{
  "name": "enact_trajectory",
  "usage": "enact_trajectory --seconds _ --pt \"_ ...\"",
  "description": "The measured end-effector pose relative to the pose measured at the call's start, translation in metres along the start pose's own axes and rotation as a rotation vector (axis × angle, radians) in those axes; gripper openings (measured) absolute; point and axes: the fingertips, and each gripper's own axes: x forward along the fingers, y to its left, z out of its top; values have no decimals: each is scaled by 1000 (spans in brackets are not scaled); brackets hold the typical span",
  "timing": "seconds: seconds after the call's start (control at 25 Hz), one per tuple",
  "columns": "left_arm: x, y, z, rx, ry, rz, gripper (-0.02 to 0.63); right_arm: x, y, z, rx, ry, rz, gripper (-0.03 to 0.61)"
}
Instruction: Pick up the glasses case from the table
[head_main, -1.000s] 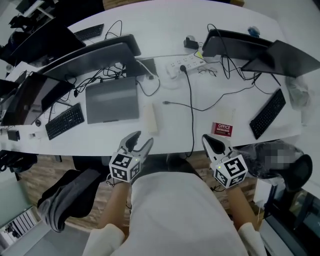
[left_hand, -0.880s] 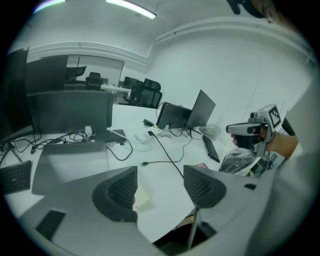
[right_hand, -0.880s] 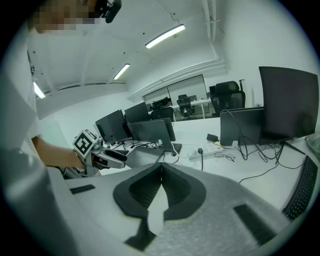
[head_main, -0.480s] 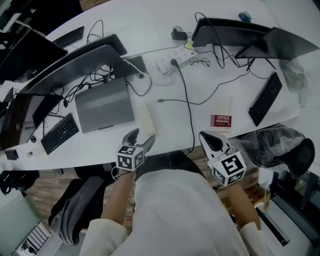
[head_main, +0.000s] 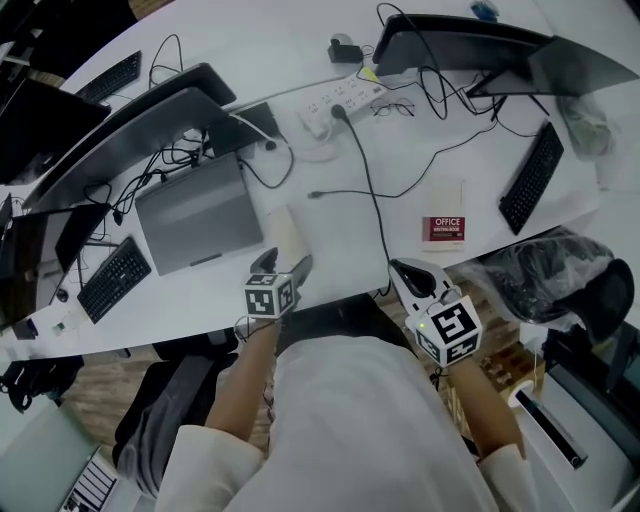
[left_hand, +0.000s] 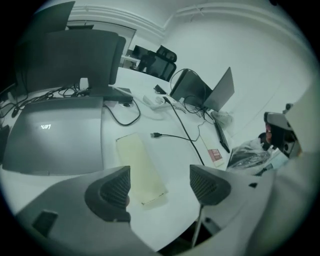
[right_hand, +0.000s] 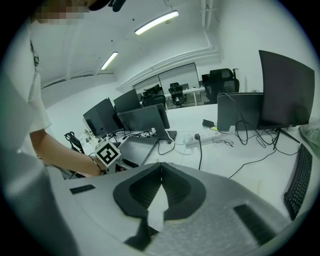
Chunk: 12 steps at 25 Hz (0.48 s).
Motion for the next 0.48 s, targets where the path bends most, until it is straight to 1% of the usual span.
enact_trajectory --seconds 0.12,0.24,0.48 --pt "13 9 0 -79 -9 24 345 7 1 -4 12 16 0 -2" --pt "32 17 -7 -115 14 49 353 12 1 -7 20 30 -7 -2" --pt "53 41 -11 -173 47 172 382 18 -3 -18 52 57 -25 -2"
